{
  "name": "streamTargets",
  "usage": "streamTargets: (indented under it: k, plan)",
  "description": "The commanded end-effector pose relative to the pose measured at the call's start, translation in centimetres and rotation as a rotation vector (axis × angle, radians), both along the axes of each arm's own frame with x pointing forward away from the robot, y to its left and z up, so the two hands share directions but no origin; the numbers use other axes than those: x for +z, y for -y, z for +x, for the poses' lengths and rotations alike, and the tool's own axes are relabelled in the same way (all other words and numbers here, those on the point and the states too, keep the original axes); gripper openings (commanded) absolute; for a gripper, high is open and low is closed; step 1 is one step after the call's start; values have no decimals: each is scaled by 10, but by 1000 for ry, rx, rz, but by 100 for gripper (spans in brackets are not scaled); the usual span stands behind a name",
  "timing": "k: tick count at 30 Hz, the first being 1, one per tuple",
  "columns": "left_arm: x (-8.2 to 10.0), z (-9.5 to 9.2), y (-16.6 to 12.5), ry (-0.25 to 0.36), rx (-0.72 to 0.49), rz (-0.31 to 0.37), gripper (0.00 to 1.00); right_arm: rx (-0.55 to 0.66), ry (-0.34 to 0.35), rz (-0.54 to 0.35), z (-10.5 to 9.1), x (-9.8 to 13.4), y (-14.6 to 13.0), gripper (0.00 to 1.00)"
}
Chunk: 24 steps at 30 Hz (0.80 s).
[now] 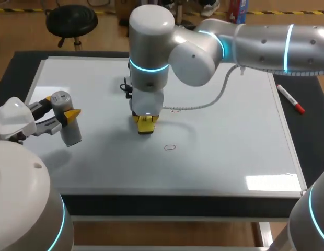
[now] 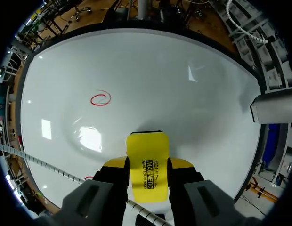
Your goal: Pick up the inspection probe, press it on each red-marked spot on the whiteboard one by one, put down the probe, pick up the eraser, and wipe off all the red marks.
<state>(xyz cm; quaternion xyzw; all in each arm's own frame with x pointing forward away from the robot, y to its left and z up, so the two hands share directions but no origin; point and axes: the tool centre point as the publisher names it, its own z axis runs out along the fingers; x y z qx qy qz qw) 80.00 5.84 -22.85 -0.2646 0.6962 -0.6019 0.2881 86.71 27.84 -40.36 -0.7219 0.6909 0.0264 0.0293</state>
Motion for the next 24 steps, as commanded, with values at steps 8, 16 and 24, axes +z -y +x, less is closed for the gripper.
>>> streamTargets:
  k: [8,16,24]
  plan:
    - [1,1,3,2,8,1,0,7,-10,-5,1,-8,1,0]
    - [1,1,3,2,8,1,0,-2,-26,-19,0,-17,7,0]
    - [1,1,3,2,8,1,0,-31,-34,-20,-1,-18,16,0]
